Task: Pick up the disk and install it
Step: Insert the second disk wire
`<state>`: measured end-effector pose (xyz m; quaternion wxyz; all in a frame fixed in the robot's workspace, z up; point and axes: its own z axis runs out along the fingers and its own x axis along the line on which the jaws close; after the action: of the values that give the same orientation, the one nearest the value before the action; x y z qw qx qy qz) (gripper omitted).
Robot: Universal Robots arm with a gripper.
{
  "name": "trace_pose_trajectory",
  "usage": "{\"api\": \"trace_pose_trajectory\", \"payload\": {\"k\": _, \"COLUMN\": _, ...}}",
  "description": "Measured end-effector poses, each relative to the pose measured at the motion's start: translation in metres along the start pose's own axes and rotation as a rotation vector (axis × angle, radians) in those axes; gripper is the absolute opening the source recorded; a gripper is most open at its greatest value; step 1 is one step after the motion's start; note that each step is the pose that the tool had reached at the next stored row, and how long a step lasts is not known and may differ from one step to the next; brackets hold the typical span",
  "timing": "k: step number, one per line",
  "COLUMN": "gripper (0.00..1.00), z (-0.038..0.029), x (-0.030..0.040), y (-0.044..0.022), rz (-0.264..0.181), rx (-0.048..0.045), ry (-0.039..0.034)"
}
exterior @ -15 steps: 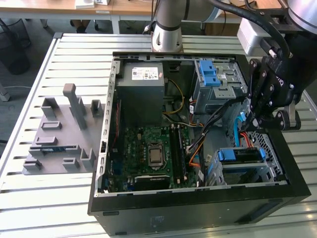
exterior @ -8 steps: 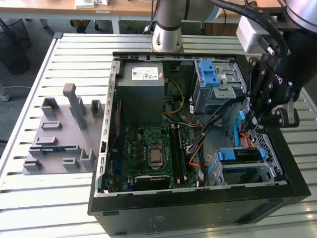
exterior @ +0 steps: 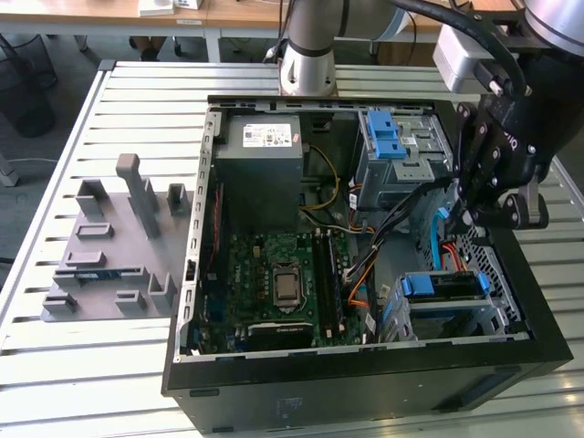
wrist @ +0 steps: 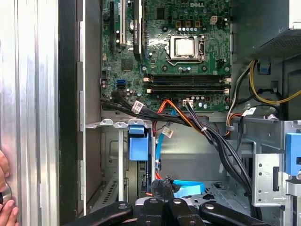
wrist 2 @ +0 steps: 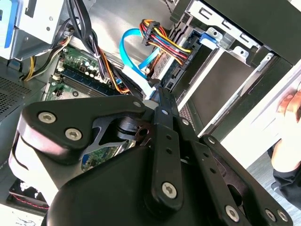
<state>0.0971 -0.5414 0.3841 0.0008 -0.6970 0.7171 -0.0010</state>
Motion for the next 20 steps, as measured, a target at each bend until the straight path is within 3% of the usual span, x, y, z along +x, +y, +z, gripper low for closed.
{"api": "trace_pose_trajectory", "payload": {"k": 16, "gripper": 0.11, "z": -0.0048, "x": -0.0024, "y": 0.0001, "rz": 0.0, "rx": 0.0, "ry": 0.001}}
{"api": "trace_pose_trajectory", "payload": {"k": 20, "gripper": 0.11, "z": -0.005, "x": -0.0045, "y": 0.0001, "rz": 0.0, "rx": 0.0001, "ry": 0.005}}
